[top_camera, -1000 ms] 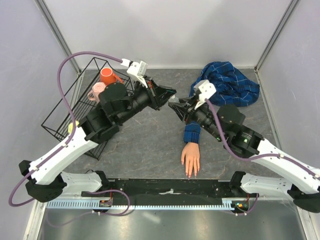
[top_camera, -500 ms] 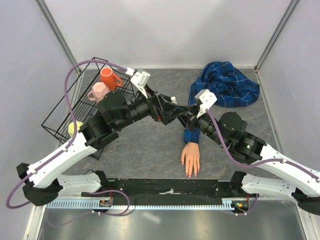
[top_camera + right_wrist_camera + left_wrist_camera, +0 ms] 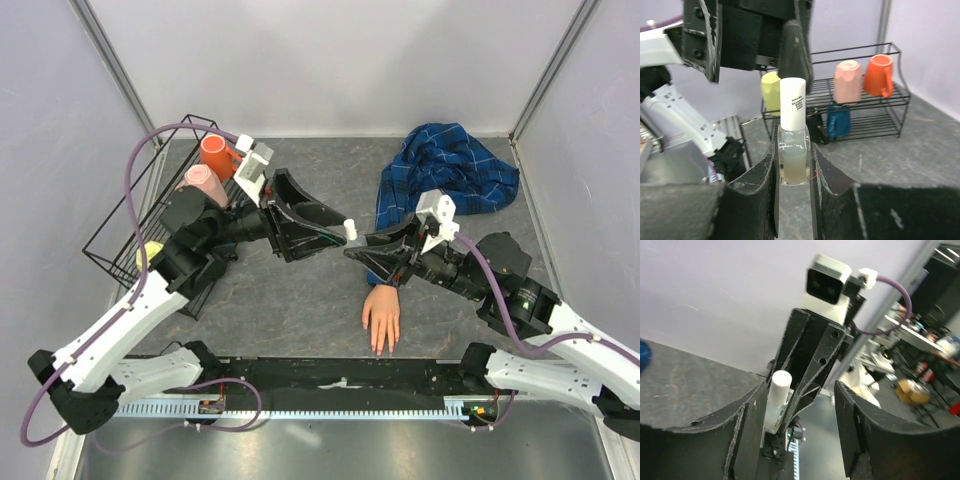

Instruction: Paint the nails

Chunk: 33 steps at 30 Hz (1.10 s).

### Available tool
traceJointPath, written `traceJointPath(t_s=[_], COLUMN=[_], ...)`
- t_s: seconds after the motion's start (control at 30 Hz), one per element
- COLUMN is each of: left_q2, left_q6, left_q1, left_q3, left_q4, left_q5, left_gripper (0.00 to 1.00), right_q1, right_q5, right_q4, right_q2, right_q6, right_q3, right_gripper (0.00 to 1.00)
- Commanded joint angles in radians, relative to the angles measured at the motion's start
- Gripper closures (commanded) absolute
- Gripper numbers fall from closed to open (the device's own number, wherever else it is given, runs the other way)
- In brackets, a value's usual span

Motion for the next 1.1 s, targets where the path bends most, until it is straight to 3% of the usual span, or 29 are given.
traceJointPath(t_s=[0.0,0.2,0.23,0.3,0.33,0.4,0.5,0.6,0.63,0.7,0.73,0.83,1.0,1.07], left_q2=[0.047,0.082,0.087,0.088,0.087,0.084,0.072,0.053,0.055,0.064,0.071,0.094,0.127,0.128], left_q6=[-0.088,-0.157,-0.157,-0.154,-0.142,-0.128,-0.066,0.051,0.063,0.086,0.093,0.126,0.123,0.129], left_q1=[0.007,0.007,0.007,0.008,0.007,0.007,0.007,-0.007,-0.031,-0.065,-0.118,-0.215,-0.225,-0.225], left_q3=[-0.023,-0.037,-0.035,-0.034,-0.032,-0.029,-0.008,0.047,0.094,0.141,0.179,0.211,0.23,0.235], left_q4=[0.198,0.367,0.376,0.37,0.35,0.321,0.199,-0.059,-0.146,-0.321,-0.358,-0.392,-0.368,-0.352], left_q5=[0.202,0.275,0.284,0.285,0.279,0.265,0.2,-0.021,-0.197,-0.36,-0.524,-0.751,-0.756,-0.71], left_gripper=[0.36,0.48,0.55,0.6,0.73,0.83,0.98,0.98,0.98,0.98,0.98,0.98,0.98,0.94], right_q1=[-0.009,-0.02,-0.023,-0.031,-0.032,-0.042,-0.045,-0.042,-0.034,0.009,0.026,0.053,0.052,0.052], right_q5=[-0.117,-0.16,-0.166,-0.168,-0.168,-0.157,-0.092,0.031,0.08,0.254,0.324,0.456,0.461,0.43], right_q4=[0.052,0.057,0.083,0.092,0.094,0.094,0.079,-0.013,-0.038,-0.058,-0.058,-0.063,-0.041,-0.04], right_q2=[0.009,0.008,0.009,0.009,0.009,0.015,0.035,0.109,0.13,0.179,0.193,0.258,0.275,0.259], right_q6=[0.074,0.101,0.104,0.108,0.108,0.105,0.087,0.021,0.004,-0.063,-0.082,-0.125,-0.129,-0.12], right_q3=[0.025,0.022,0.02,0.016,0.016,0.017,0.031,0.103,0.123,0.152,0.16,0.193,0.19,0.186], right_gripper=[1.0,1.0,1.0,1.0,1.0,1.0,1.0,1.0,1.0,1.0,1.0,1.0,1.0,1.0])
